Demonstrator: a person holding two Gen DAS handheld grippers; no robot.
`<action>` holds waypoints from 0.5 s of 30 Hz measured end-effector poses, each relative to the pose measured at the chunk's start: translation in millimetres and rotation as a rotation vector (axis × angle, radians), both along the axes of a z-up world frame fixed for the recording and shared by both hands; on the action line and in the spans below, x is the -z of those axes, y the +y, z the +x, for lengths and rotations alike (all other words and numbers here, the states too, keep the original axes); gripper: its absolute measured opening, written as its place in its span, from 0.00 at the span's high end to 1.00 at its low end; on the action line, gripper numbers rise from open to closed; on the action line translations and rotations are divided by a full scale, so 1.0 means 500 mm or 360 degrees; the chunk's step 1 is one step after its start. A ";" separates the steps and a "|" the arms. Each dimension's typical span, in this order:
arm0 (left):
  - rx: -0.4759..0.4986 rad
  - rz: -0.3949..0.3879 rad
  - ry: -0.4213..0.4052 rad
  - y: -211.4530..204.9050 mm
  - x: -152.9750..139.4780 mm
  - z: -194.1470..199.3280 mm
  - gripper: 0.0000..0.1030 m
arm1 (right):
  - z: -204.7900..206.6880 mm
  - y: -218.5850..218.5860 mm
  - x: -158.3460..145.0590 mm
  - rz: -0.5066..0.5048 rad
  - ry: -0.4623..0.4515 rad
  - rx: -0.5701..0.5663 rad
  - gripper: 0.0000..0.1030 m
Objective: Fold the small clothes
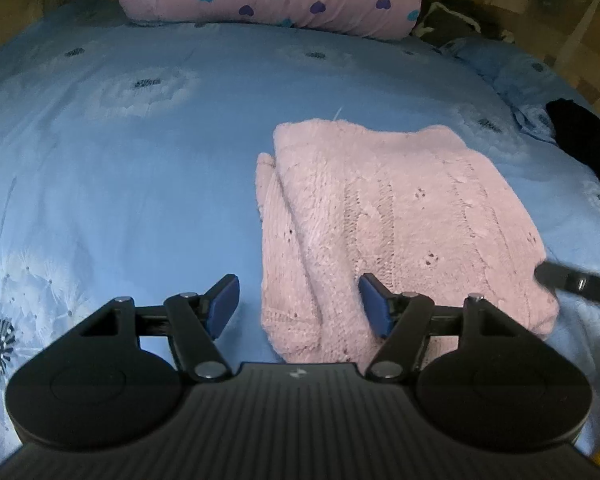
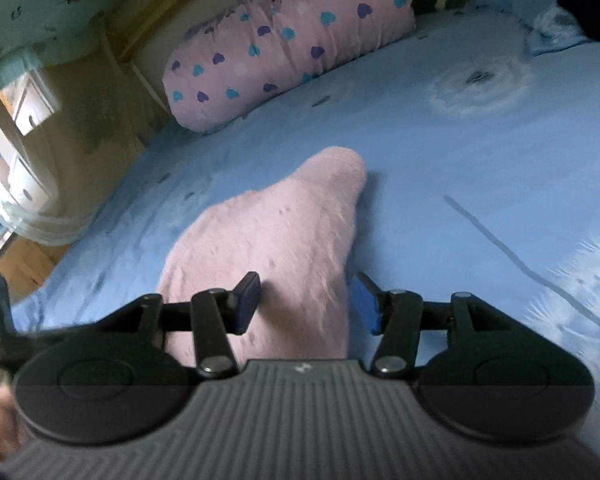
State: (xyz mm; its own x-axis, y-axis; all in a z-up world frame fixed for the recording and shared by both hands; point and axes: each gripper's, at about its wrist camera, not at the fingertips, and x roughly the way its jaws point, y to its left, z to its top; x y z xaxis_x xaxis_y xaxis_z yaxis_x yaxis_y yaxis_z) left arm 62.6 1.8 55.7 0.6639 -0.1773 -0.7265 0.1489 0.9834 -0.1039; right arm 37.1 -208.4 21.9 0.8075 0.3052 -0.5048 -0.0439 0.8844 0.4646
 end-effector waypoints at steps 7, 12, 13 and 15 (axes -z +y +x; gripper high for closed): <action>-0.0037 0.0050 -0.0076 -0.010 0.002 -0.021 0.23 | 0.001 0.019 0.037 -0.0067 0.0017 -0.0018 0.47; -0.0063 0.0026 -0.0075 -0.011 -0.016 -0.065 0.16 | -0.042 0.036 0.009 -0.0145 -0.0090 0.0013 0.46; -0.0069 0.0021 -0.0070 -0.010 -0.017 -0.073 0.14 | -0.051 0.039 0.006 -0.0153 -0.0106 0.0014 0.46; -0.0081 0.0025 -0.0057 -0.013 -0.019 -0.089 0.11 | -0.069 0.049 0.000 -0.0184 -0.0131 0.0007 0.46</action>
